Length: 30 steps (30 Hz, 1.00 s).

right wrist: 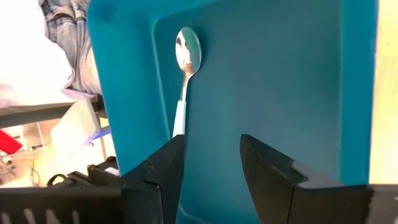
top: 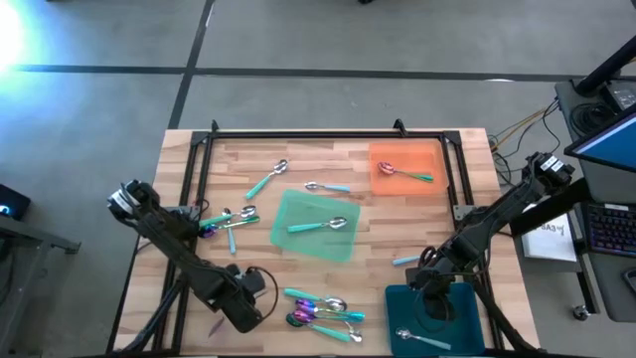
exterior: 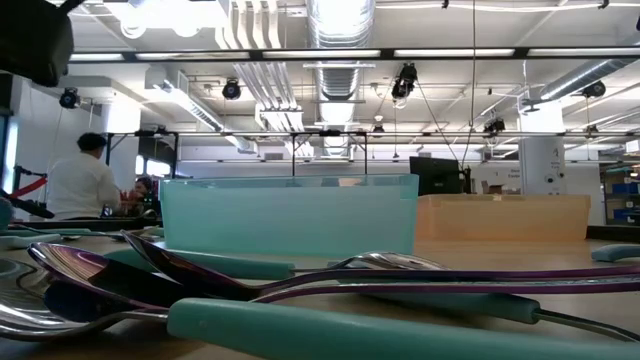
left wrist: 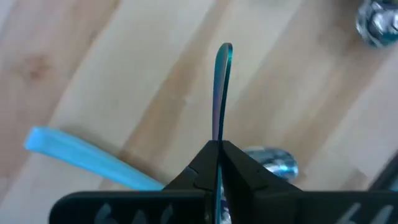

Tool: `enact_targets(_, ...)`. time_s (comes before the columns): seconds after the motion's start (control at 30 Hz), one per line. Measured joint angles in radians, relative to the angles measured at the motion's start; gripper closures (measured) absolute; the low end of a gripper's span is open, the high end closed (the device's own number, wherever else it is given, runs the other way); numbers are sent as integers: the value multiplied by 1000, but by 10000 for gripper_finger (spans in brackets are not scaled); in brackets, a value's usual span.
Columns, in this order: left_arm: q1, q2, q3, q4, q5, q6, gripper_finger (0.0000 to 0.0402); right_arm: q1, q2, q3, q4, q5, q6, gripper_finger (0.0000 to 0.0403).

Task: Sort silverware by color (type)
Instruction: Put the violet spoon into the orange bin

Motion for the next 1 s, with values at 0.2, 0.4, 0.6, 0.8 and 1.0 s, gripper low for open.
enact_targets(0.2, 28, 30, -3, -21, -19, 9, 401, 0, 0, 0, 0, 5, 0, 257)
enact_targets(0.4, 43, 63, -11, -19, -17, 30, 401, 0, 0, 0, 0, 8, -8, 257)
enact_targets(0.6, 46, 73, -11, -16, -6, 34, 401, 0, 0, 0, 0, 7, -9, 257)
enact_targets(0.8, 51, 74, -11, -15, -3, 33, 401, 0, 0, 0, 0, 7, -11, 257)
enact_targets(1.0, 61, 82, -19, -5, -11, 24, 391, 0, 0, 0, 0, 7, -11, 257)
